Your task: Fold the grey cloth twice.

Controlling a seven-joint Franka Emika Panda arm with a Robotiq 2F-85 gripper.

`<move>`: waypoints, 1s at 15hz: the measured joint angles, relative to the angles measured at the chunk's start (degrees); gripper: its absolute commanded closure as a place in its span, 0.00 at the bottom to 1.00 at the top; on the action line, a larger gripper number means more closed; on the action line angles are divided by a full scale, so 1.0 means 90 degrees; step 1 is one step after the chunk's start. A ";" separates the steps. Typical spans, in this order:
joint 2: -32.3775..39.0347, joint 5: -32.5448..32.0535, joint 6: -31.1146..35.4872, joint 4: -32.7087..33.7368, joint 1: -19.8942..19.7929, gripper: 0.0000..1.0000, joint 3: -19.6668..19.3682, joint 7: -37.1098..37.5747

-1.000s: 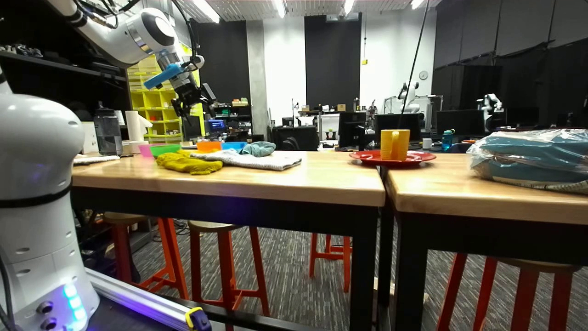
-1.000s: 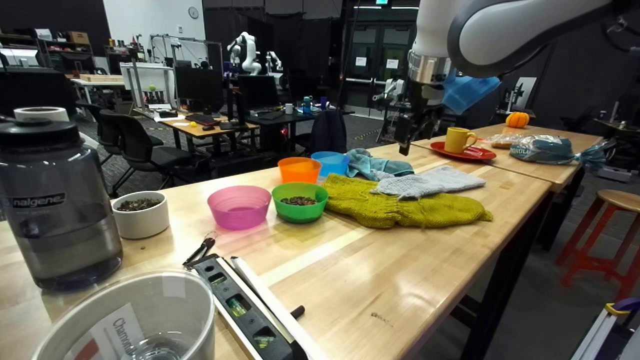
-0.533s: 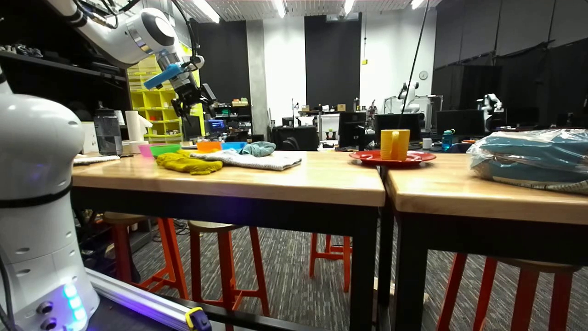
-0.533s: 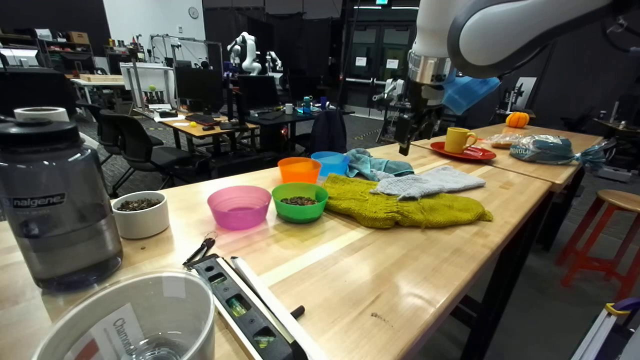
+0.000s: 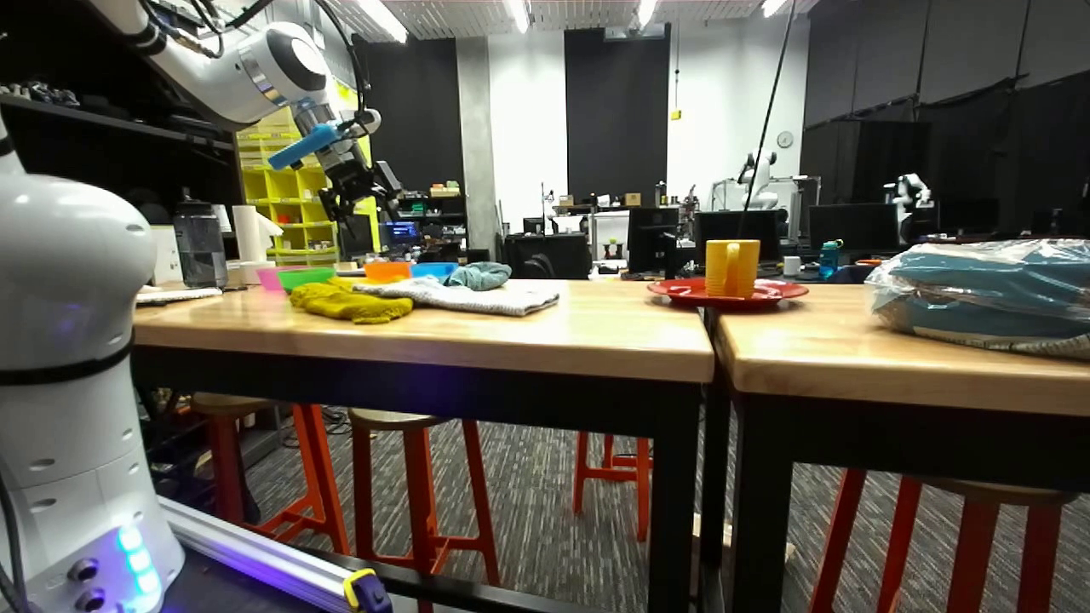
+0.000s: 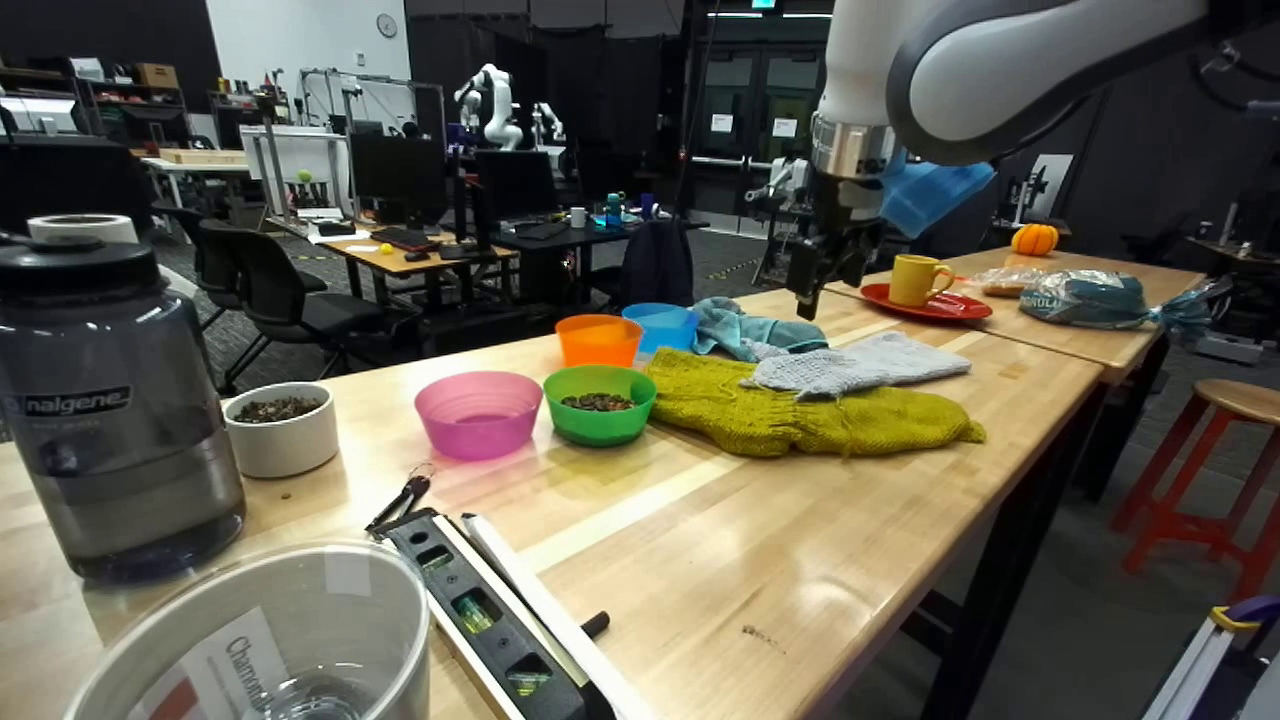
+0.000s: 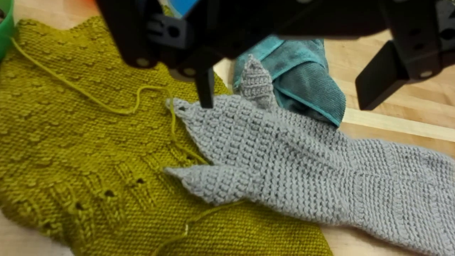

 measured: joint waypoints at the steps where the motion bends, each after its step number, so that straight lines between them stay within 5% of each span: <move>1: 0.0072 0.0000 -0.0013 0.0019 0.0000 0.00 0.0009 0.0008; 15: 0.1403 -0.0231 0.0091 0.0638 0.0067 0.00 0.0056 0.0250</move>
